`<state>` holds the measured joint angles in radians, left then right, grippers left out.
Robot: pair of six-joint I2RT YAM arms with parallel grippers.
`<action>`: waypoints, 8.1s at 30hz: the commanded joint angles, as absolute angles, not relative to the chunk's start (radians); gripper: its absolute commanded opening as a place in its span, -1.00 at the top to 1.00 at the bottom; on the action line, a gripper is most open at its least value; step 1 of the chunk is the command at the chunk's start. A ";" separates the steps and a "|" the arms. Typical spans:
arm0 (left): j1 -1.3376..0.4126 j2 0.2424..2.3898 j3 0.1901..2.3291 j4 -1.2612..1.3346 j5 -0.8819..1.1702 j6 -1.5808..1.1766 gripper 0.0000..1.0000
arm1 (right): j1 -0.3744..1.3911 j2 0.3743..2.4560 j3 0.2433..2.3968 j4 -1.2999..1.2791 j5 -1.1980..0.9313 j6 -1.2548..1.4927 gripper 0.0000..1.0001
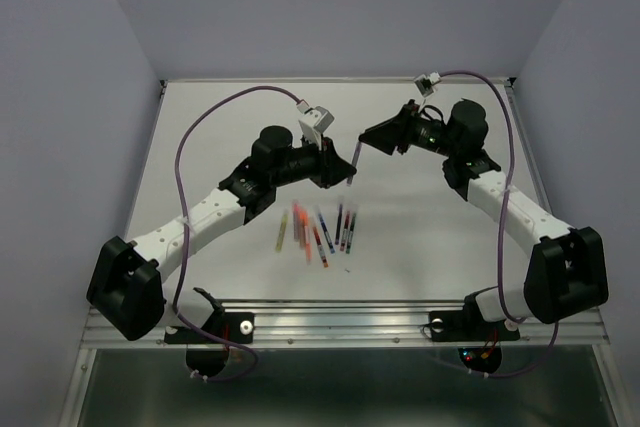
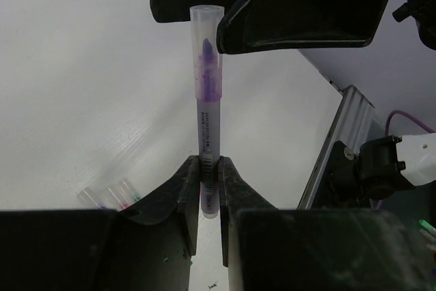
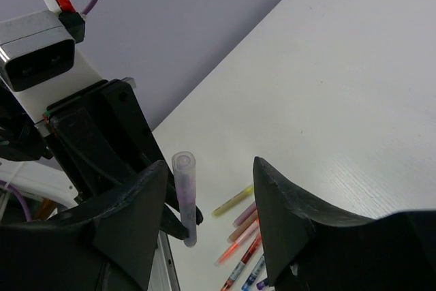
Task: Open the pen caps
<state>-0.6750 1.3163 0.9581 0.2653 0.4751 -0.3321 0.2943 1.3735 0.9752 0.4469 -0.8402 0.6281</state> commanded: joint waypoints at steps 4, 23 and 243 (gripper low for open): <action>-0.686 1.330 0.999 0.331 0.492 -0.350 1.00 | 0.321 1.384 1.037 0.453 -0.842 0.609 -0.10; -0.689 1.359 1.020 0.376 0.485 -0.380 1.00 | 0.330 1.419 1.054 0.402 -0.836 0.611 0.39; -0.657 1.207 0.953 0.214 0.359 -0.314 1.00 | 0.294 1.351 1.049 0.304 -0.991 0.402 -1.00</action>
